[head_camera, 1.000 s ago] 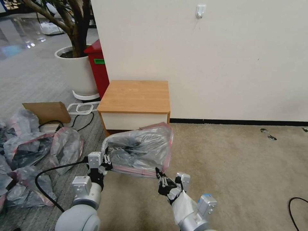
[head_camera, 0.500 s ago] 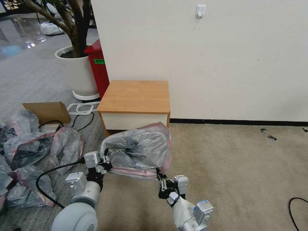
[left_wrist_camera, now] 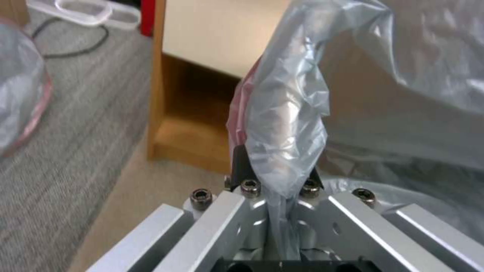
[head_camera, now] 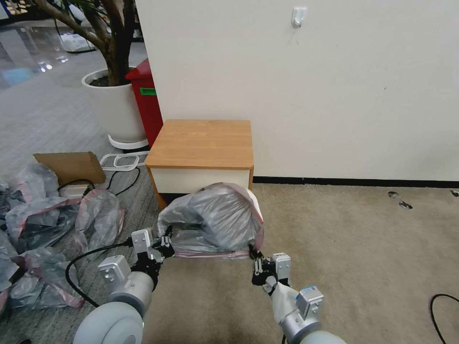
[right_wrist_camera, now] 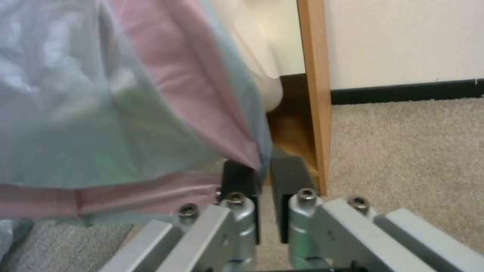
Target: Pick up the garbage bag from the table and place it over the trash can.
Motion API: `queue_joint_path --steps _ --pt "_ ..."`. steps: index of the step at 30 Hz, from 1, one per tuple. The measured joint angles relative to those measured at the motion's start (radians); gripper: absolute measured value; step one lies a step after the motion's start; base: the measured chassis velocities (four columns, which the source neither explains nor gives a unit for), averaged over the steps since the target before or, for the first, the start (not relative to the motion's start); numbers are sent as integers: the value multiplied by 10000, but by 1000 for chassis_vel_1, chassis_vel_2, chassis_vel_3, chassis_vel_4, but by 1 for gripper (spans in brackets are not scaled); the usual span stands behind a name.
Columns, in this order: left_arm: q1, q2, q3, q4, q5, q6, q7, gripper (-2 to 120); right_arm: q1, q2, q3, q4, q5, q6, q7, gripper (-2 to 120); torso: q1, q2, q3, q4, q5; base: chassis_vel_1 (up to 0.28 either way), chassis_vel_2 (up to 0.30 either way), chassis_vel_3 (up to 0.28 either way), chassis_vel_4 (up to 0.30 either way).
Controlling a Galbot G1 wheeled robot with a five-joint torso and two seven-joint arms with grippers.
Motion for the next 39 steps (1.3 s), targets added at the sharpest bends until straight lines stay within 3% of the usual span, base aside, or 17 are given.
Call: queue_joint_path --steps 3,9,11,12,15,24,31,35,39 --pt "38 -33 41 -38 -255 82 -27 0 4 -13 27 -9 -172 40 -116 22 0 0 0 0 -1 0 0 0 0" --pt "64 -46 57 -94 -462 219 -51 0 -19 -54 94 -30 -448 140 -212 37 0 0 0 0 -1 0 0 0 0" --pt "67 -5 11 -107 -582 371 -110 0 -107 -184 284 -38 -1095 242 -271 52 0 0 0 0 -2 0 0 0 0" --pt "67 -5 11 -107 -582 371 -110 0 -107 -184 284 -38 -1095 242 -271 52 0 0 0 0 -2 0 0 0 0" --pt "18 54 -72 -52 -762 505 -264 0 -366 -648 687 1 -2100 326 -723 65 0 0 0 0 -1 0 0 0 0" --pt "-61 77 -112 47 -908 676 -423 0 -792 -1708 1323 419 -2729 415 -2179 96 0 1 0 0 -1 0 0 0 0" --pt "-85 215 -184 94 -1056 932 -571 0 -863 -2710 1498 539 -2786 686 -3405 100 0 0 -1 0 -1 0 0 0 0" --pt "-110 269 -244 126 -1070 990 -614 0 -912 -2962 1678 546 -2548 1366 -4232 100 0 0 -1 0 -1 0 0 0 0" --pt "-112 270 -247 185 -1067 1003 -634 0 -920 -2946 1718 542 -2160 1830 -4411 100 0 0 -1 0 -2 0 0 0 0"
